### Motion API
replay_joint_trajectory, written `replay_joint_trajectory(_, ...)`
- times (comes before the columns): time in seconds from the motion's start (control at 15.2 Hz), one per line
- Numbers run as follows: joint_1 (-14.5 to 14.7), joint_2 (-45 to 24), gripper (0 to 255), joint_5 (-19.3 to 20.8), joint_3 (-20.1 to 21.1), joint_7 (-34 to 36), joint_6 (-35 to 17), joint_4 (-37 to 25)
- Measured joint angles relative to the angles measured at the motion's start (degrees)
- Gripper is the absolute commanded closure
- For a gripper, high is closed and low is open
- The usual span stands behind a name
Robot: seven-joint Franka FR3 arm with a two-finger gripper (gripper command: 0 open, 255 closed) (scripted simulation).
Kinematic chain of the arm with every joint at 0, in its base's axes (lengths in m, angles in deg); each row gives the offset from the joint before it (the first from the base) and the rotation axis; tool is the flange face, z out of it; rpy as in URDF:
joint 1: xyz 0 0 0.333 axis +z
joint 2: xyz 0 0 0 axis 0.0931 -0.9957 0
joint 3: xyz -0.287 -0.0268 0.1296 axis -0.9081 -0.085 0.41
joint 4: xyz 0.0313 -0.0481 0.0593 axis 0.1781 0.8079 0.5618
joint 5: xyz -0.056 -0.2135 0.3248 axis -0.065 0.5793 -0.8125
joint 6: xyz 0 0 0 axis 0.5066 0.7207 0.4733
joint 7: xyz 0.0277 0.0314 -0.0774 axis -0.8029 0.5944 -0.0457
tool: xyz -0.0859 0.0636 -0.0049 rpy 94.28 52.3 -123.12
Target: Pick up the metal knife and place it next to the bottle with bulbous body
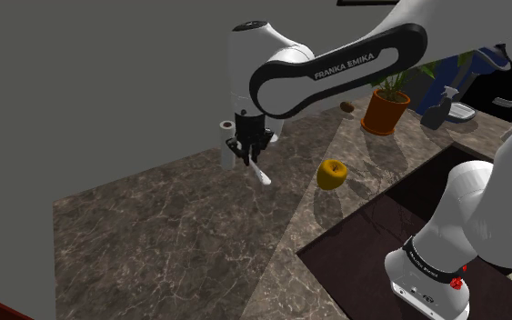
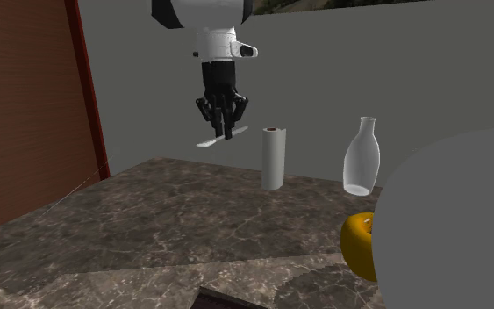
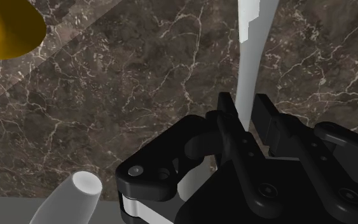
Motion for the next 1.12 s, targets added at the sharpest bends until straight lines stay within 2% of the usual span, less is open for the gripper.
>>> replay_joint_trajectory(1.12,-0.36,2.81,255,-0.21,-0.35,-1.29,12.12,-9.35)
